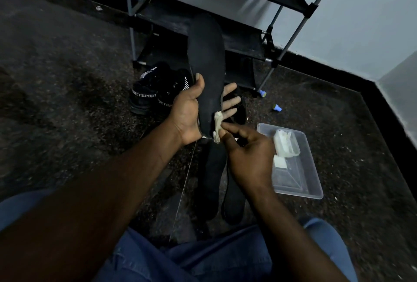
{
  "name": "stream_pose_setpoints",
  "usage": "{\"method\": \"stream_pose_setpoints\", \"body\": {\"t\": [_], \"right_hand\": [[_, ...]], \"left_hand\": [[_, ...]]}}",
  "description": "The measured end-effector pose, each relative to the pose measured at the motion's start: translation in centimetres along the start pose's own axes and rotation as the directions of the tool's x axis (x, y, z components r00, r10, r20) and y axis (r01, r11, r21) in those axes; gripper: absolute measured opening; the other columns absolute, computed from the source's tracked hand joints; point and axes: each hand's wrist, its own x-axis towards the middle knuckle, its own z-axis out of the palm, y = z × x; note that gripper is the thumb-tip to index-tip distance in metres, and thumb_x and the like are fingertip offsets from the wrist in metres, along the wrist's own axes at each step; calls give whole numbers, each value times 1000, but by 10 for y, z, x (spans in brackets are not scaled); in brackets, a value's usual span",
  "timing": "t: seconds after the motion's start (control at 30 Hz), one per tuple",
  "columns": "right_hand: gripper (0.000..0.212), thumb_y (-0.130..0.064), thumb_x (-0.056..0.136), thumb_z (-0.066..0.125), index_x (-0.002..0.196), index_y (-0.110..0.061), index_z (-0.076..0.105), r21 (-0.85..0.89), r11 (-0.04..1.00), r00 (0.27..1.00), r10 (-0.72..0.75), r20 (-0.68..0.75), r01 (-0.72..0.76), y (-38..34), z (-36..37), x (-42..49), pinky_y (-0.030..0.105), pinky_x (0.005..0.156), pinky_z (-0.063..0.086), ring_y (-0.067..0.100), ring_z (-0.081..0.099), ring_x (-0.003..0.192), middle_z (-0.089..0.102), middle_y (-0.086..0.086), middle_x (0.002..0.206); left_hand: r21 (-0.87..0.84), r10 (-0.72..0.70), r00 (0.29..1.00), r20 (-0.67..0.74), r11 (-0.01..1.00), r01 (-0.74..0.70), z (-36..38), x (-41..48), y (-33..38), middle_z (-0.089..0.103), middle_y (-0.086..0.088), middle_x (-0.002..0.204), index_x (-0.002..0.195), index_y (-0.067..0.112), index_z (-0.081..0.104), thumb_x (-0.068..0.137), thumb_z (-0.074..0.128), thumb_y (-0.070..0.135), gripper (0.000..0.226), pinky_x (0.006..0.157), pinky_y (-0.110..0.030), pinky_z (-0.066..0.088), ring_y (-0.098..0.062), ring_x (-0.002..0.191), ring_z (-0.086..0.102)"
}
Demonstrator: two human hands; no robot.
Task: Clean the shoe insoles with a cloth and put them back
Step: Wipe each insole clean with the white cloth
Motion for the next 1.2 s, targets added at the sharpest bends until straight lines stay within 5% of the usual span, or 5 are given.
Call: {"method": "stream_pose_setpoints", "body": {"t": [0.27,0.4,0.77,0.97,1.2], "right_hand": [[23,-23,84,70,104,-28,81,-170,969,981,-189,-45,179,-4,17,-12,42,81,59,12,71,91,78,-8,99],[21,-27,86,69,103,-28,81,-191,950,966,-255,-29,246,-17,18,-4,41,82,57,15,70,92,77,-7,96],[17,-27,88,68,99,-26,81,-546,801,922,-366,-123,245,-26,-12,66,48,81,54,32,68,87,76,1,90],[20,-29,85,58,89,-22,77,-575,710,886,-459,59,406,-13,5,24,42,70,45,29,61,81,69,-1,86],[19,-31,85,63,97,-25,77,-648,702,907,-418,-40,295,-17,-3,57,43,75,46,32,64,88,72,0,90]], "left_hand": [[-34,-52,998,47,998,54,6,-1,-7,51,-11,155,158,17,37,106,19,63,71,115,-54,42,-39,137,53],[-22,-60,997,55,998,62,13,-4,-13,58,-6,149,135,24,66,106,20,64,67,116,-59,39,-41,133,57],[-85,-146,989,31,985,148,23,-11,-12,70,-7,130,138,16,62,107,33,54,58,94,-35,56,-23,108,69],[-140,-155,988,10,978,155,18,-10,-11,62,-13,142,155,14,45,106,34,56,66,102,-39,54,-28,139,53],[-81,-152,988,21,985,153,22,-12,-21,66,-14,133,153,17,49,106,41,48,57,80,-33,61,-24,102,69]]}}
